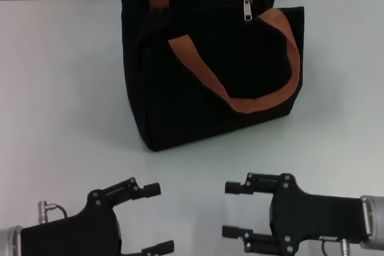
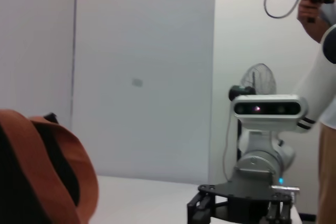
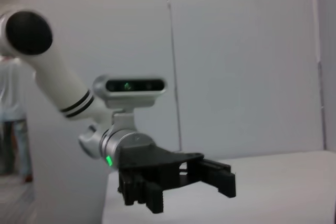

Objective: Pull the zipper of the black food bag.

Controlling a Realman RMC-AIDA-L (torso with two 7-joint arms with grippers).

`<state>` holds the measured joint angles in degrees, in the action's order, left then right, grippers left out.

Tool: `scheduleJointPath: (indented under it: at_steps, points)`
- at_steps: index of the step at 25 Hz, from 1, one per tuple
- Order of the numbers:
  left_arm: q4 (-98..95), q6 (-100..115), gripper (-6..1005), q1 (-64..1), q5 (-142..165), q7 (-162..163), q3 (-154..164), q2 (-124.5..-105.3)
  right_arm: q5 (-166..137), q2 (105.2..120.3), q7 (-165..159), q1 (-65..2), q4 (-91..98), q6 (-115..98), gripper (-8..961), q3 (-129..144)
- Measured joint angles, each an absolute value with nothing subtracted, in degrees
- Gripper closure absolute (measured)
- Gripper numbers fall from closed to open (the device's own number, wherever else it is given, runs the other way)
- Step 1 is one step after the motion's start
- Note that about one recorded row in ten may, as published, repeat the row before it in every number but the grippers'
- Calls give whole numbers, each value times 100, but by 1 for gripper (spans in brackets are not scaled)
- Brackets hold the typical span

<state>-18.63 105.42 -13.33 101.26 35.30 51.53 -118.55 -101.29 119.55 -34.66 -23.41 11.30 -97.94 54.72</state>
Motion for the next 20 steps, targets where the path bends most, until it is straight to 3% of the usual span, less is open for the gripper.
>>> scheduleJointPath:
  at_steps: [6, 12, 20]
  points:
    - [-1911, 10512, 184, -1376, 10169, 3711, 5222, -11841, -10142, 11964, -3484, -2422, 1137, -9676, 329, 5639]
    - [-1924, 10493, 183, -1422, 10318, 3757, 5222, -11839, -10136, 11950, -3489, -2425, 1138, -9701, 155, 5613]
    - [-1925, 10402, 183, -1448, 10370, 3757, 5221, -11851, -10115, 11961, -3504, -2430, 1115, -9673, 110, 5584]
